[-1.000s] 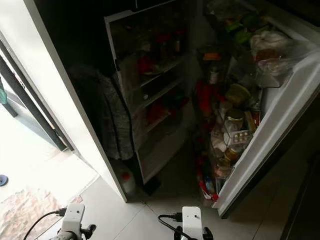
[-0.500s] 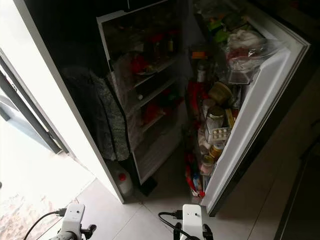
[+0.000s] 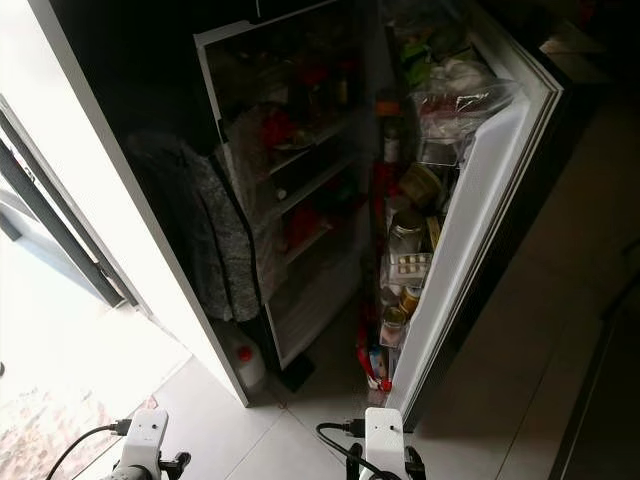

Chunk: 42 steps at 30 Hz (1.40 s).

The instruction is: Restocking fridge

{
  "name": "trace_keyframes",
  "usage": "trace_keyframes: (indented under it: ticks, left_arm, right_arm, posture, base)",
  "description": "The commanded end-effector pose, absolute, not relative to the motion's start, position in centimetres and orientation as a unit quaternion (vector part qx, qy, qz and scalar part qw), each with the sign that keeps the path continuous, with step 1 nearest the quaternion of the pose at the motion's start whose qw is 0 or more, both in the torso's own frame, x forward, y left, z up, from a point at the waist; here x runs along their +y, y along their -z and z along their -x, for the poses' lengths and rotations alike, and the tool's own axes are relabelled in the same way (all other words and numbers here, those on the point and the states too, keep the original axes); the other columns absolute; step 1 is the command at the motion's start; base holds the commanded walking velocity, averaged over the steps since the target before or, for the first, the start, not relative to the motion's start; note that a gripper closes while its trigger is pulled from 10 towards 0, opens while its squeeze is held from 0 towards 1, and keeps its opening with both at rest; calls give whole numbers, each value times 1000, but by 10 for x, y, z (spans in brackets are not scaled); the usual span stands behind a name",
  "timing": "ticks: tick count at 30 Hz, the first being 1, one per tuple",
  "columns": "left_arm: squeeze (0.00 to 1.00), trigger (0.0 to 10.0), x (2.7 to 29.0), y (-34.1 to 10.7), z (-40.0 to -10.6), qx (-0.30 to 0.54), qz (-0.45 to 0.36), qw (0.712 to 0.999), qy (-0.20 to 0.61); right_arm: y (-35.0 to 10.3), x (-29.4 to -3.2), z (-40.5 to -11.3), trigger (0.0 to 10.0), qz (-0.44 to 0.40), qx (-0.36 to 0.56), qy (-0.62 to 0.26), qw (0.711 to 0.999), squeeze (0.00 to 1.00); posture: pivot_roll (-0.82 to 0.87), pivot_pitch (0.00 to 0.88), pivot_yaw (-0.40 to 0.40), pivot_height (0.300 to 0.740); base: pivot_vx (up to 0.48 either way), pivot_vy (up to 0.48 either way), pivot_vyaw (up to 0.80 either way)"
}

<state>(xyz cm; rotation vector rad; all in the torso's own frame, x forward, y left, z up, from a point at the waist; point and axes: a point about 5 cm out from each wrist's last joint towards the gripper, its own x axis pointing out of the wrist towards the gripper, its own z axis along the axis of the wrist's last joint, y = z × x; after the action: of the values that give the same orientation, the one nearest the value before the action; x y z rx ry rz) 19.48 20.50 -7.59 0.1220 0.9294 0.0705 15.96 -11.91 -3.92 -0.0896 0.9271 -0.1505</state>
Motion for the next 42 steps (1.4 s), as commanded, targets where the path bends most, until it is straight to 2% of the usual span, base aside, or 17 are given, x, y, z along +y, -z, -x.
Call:
trace_keyframes:
  ticks: [1, 15, 34, 42]
  left_arm:
    - [0, 10000, 209, 77, -192, 457, -62, 886, -37]
    - [0, 10000, 210, 77, -191, 459, -61, 886, -35]
    - [0, 10000, 209, 78, -190, 459, -59, 886, -38]
    - [0, 10000, 208, 78, -190, 460, -60, 885, -32]
  right_arm:
    - [34, -88, -158, 10000, -5, 445, 54, 894, 0]
    - [35, -87, -158, 10000, -2, 440, 59, 896, 0]
    - [33, -89, -157, 10000, 2, 442, 70, 894, 0]
    - [32, -89, -158, 10000, 4, 443, 71, 894, 0]
  posture:
    - [-212, 0, 54, 740]
    - [-215, 0, 60, 740]
    - [-197, 0, 48, 740]
    - [-199, 0, 49, 740]
  base:
    - [0, 0, 0]
    - [0, 0, 0]
    - [0, 321, 0]
    - [0, 0, -392]
